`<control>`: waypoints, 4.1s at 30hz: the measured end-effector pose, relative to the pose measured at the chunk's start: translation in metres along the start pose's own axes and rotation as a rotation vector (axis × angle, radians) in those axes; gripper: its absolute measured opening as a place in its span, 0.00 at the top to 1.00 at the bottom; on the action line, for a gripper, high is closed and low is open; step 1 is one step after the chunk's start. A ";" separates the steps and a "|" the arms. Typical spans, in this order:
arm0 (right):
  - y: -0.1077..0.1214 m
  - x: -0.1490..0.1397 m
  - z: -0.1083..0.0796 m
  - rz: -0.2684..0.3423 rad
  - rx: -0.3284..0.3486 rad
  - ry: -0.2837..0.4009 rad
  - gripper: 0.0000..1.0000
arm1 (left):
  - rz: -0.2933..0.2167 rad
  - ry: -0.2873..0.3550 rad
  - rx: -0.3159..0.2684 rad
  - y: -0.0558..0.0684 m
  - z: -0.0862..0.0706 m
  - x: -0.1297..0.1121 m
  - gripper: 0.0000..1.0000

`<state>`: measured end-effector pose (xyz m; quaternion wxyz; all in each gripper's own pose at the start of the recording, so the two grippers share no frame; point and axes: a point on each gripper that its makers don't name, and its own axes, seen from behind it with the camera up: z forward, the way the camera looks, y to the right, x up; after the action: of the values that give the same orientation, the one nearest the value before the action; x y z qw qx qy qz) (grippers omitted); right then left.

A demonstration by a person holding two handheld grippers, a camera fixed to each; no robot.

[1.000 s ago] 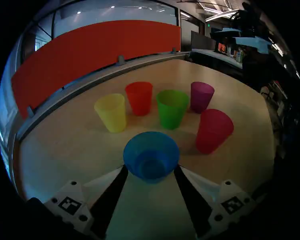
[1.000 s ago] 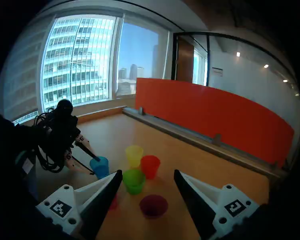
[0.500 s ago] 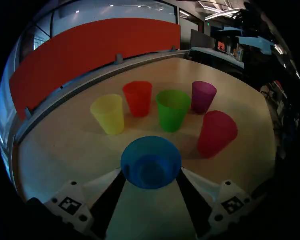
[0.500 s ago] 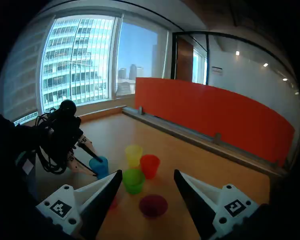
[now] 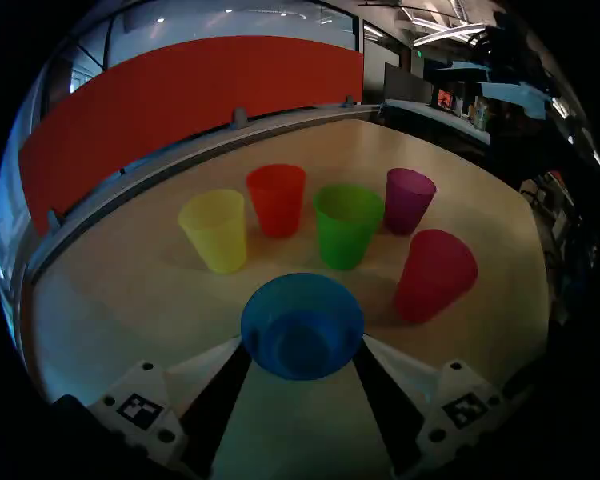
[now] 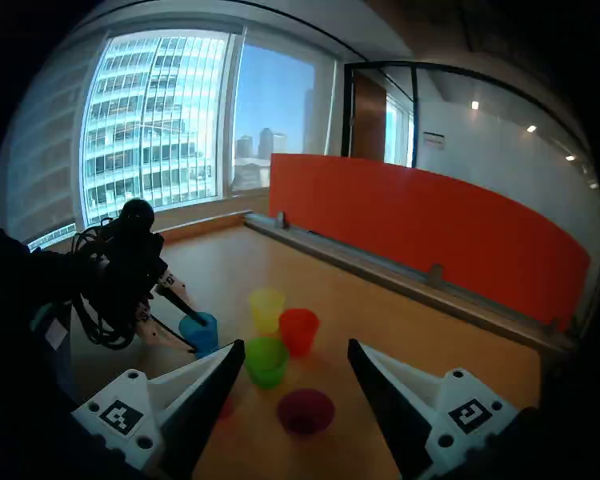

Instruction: Pour water

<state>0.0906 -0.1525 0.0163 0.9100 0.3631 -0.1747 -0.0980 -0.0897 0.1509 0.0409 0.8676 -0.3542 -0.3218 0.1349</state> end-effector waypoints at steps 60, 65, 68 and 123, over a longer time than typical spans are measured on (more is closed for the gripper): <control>-0.009 -0.006 0.020 -0.006 0.012 -0.036 0.00 | -0.023 0.385 0.106 -0.014 -0.093 0.115 0.17; -0.011 -0.008 0.023 -0.012 0.016 -0.046 0.00 | -0.037 0.459 0.107 -0.016 -0.113 0.136 0.17; -0.012 -0.009 0.027 -0.012 0.021 -0.048 0.00 | -0.040 0.496 0.101 -0.015 -0.124 0.145 0.17; -0.048 -0.083 0.112 -0.018 0.124 -0.285 0.00 | 0.024 0.637 0.109 -0.009 -0.176 0.180 0.17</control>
<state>-0.0323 -0.2319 0.0379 0.8507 0.4027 -0.3047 -0.1459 0.1619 0.1351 0.0352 0.9408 -0.3353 -0.0221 0.0445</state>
